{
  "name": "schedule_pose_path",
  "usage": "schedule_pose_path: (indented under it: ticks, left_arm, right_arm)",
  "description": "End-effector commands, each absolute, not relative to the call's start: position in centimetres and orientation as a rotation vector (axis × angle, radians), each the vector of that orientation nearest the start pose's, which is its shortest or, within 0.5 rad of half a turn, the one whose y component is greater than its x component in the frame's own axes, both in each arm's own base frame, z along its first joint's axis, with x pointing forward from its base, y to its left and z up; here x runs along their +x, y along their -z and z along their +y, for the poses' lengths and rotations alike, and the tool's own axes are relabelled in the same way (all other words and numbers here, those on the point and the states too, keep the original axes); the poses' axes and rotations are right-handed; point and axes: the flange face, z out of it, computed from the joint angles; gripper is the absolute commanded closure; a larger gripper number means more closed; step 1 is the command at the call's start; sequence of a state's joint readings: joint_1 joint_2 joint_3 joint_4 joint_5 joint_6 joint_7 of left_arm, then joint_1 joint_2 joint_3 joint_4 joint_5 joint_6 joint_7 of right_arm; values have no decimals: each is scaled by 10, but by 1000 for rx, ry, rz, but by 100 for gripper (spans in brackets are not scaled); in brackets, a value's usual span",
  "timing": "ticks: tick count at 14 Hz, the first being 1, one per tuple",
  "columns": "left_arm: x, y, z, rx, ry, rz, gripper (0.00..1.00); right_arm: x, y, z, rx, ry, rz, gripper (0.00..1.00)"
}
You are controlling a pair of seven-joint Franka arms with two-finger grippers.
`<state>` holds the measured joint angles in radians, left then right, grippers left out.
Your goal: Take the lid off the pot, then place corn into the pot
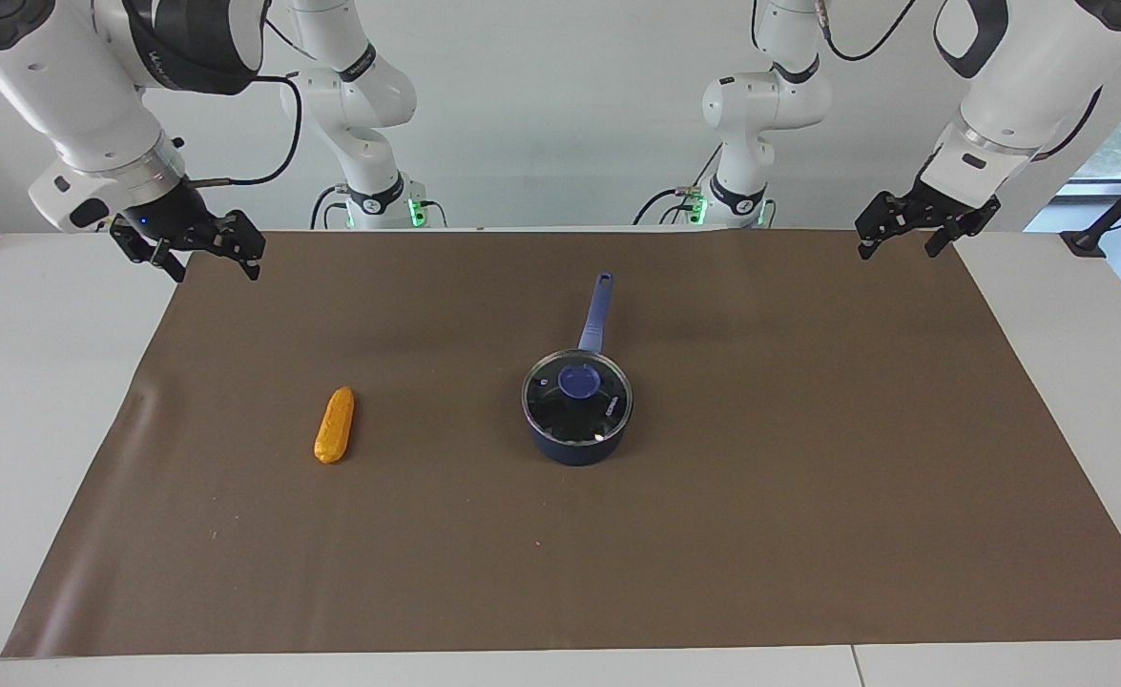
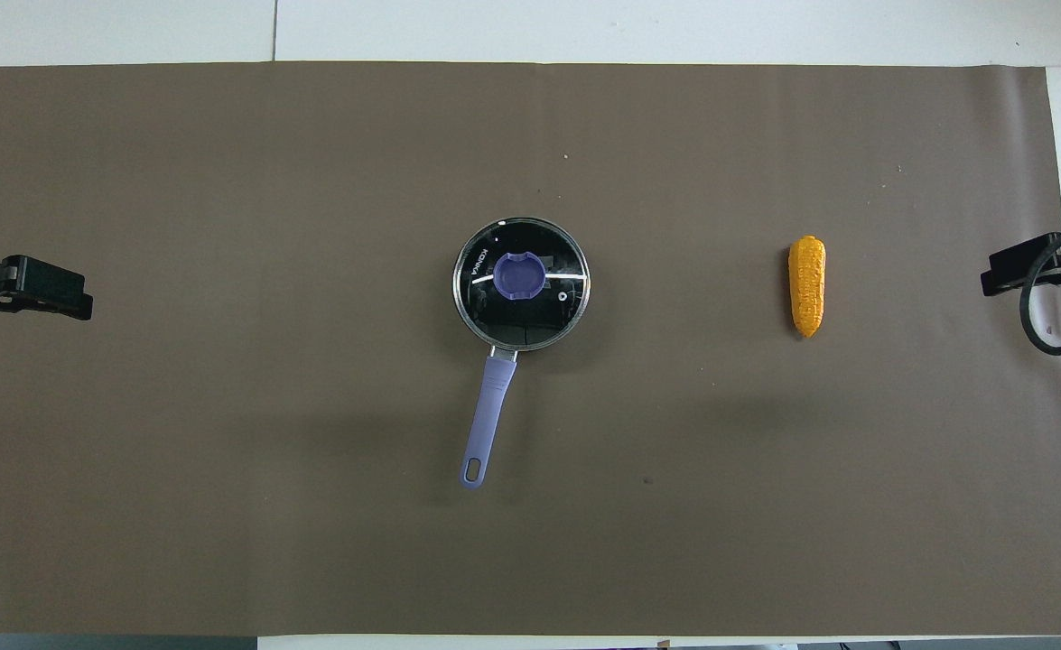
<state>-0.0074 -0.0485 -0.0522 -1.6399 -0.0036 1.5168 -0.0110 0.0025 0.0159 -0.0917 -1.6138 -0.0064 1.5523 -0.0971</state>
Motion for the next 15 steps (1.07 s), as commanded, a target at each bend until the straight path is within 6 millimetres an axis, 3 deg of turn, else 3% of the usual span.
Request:
schedule_pose_path:
  ticks: [1,7,9,11,12,14,15]
  left_arm:
    - [526,-615,-36,-3150,-136,73,0]
    - [527,-614,-36,-3151,-112,65,0]
    - [531,-615,-55,-3153,-39,77,0]
    - [538,-608,-109,-3168,-42,110,0]
    - [546,-593,-149,-3189,-78,115,0]
    - [571,-569,-217,-3201,-121,105,0]
    - [584,-553,-268,-3201,-134,104,0]
  right_arm:
    - [552,-596,-53,-3122,-115,-19,0]
    - [551,-597,-53,-3122,-113,-16,0]
    - [551,-596,-53,-3122,-113,-16,0]
    - [550,-581,-45,-3127,-13,-56,0]
    - [548,-563,-46,-3123,41,-48,0]
    - [555,-516,-43,-3097,123,-43,0]
    - [567,-480,-42,-3081,110,-23,0]
